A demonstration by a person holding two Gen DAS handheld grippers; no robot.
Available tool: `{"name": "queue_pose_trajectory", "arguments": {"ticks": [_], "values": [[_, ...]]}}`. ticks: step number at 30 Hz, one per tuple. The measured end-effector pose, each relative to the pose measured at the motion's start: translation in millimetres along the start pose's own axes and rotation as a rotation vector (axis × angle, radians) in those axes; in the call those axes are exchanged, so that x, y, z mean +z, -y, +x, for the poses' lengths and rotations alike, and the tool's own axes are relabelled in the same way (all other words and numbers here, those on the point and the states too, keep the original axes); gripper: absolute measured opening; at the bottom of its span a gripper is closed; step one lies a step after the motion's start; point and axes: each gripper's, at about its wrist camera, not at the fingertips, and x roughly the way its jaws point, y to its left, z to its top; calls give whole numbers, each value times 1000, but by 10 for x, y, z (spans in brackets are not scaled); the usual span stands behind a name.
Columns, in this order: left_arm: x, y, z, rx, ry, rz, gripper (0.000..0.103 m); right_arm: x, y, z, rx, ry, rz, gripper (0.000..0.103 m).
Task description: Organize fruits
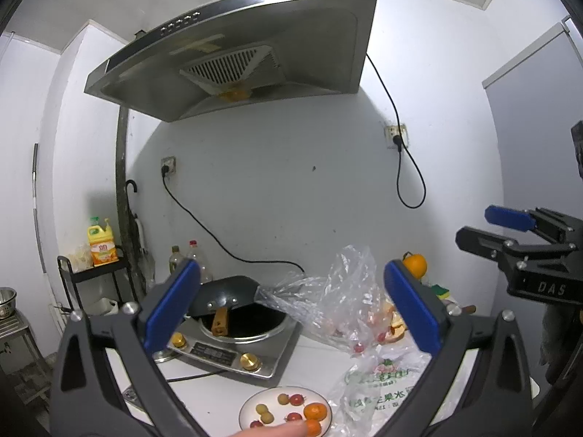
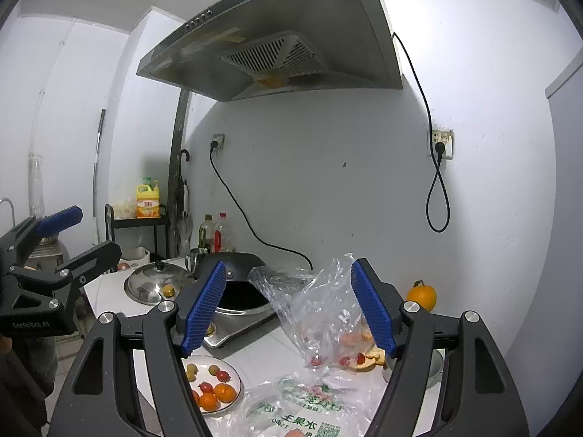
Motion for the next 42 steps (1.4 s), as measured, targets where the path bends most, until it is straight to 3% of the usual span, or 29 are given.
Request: {"name": "queue_pose_trajectory", "arguments": {"ticks": [42], "values": [[-119, -86, 258, 4, -36, -14, 102, -89, -10, 284, 2, -45, 6, 74]]}}
